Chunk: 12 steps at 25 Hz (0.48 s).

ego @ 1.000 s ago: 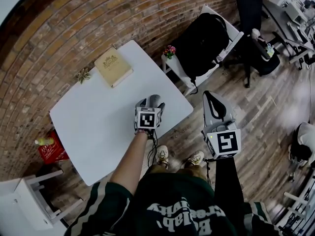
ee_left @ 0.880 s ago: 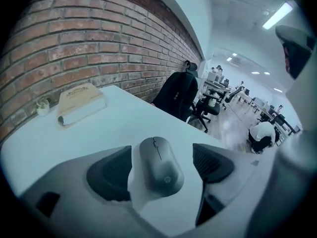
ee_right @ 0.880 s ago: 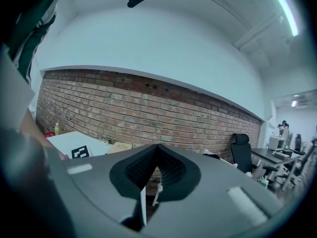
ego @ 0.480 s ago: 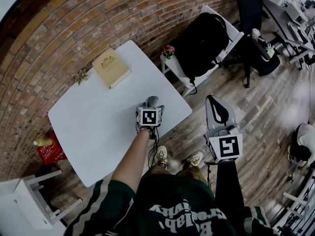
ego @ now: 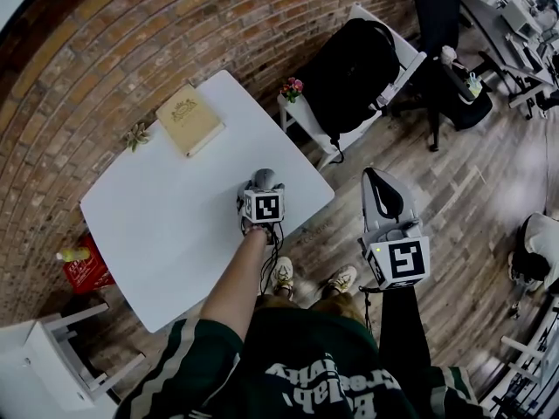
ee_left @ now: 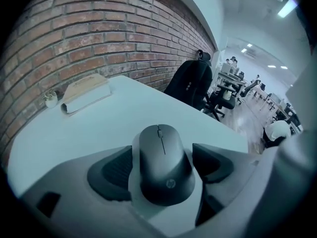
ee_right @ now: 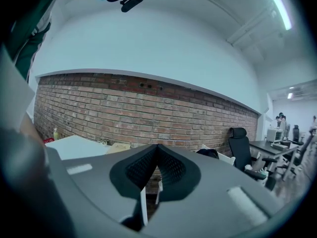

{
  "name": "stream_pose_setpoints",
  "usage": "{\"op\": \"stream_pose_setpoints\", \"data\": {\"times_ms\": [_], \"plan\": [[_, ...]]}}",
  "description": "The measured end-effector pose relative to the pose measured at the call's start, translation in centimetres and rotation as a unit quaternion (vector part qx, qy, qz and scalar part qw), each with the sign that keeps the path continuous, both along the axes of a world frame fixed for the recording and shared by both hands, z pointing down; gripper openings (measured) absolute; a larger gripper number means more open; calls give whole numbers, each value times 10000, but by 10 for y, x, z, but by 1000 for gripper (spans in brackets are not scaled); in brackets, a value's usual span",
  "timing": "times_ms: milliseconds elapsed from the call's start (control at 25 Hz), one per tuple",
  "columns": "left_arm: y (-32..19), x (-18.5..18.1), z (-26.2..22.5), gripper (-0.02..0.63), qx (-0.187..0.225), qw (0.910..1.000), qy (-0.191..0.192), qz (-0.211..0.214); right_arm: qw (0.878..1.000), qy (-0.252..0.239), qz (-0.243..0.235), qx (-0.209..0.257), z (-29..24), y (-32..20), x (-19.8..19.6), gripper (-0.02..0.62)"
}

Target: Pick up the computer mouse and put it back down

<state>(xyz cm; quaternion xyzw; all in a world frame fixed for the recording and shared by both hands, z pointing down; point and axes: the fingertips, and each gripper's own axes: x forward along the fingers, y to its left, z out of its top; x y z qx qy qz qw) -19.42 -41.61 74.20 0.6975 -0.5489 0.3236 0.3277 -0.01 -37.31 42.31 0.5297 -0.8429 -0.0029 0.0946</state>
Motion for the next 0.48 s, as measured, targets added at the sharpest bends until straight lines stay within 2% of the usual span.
{"op": "stream_pose_setpoints", "data": {"times_ms": [40,120,480], "plan": [[0,-2,0,384,35,10000,-28,-83,10000,-15,13,-1,0,0,1,14],[1,-7,0,303,35,9998,-55,-209,10000,23,-1,1,1,0,1,14],[2,-7,1,301,-20,9999,-67,90,9999,151,-69,19,3,2,-6,14]]}}
